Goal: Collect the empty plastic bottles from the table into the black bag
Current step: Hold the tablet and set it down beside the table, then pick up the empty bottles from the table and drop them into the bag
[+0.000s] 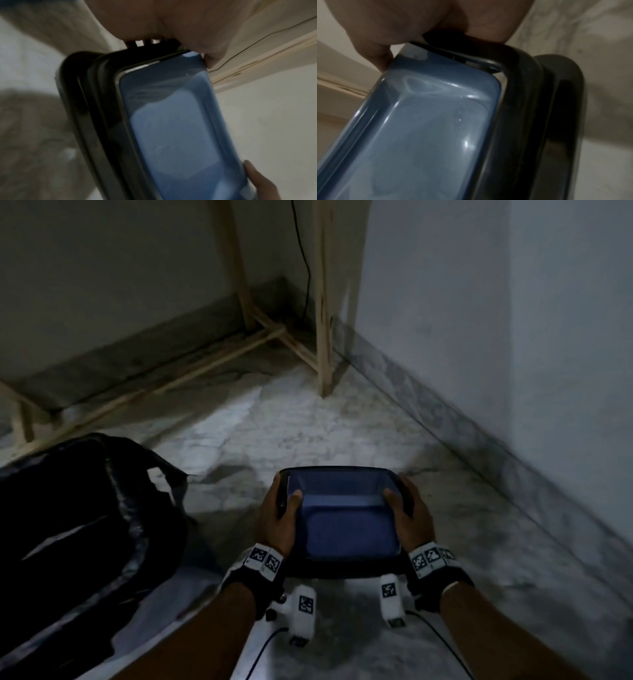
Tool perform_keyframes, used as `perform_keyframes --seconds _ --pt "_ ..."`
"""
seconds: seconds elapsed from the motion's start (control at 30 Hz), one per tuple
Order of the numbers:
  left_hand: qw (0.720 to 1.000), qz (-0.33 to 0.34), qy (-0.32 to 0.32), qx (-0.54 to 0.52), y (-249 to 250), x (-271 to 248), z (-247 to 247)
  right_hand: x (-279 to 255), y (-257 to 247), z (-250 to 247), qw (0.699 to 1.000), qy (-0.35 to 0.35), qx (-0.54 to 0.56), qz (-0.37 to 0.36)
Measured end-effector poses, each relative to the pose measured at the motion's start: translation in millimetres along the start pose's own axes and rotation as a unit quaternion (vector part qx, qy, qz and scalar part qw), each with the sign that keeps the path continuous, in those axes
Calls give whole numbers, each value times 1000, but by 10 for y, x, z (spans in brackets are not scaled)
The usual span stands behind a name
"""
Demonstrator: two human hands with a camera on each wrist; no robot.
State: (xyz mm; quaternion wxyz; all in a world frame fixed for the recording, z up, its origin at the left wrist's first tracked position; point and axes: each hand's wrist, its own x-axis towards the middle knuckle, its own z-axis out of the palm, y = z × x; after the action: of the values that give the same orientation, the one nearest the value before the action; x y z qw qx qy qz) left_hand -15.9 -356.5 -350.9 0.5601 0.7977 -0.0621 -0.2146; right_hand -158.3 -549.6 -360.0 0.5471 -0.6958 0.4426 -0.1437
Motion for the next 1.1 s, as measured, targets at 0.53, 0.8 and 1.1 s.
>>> perform_keyframes --seconds 0.53,0.8,1.1 --pt "998 -37 -1 53 172 -110 -31 14 -178 -212 999 -22 -43 -2" --pt "999 1 -27 -20 2629 -913 -797 -541 -2768 -760 980 -84 -89 -155" --pt "998 50 19 38 5199 -1594 -2453 -1561 -5760 -707 949 -180 -54 -254"
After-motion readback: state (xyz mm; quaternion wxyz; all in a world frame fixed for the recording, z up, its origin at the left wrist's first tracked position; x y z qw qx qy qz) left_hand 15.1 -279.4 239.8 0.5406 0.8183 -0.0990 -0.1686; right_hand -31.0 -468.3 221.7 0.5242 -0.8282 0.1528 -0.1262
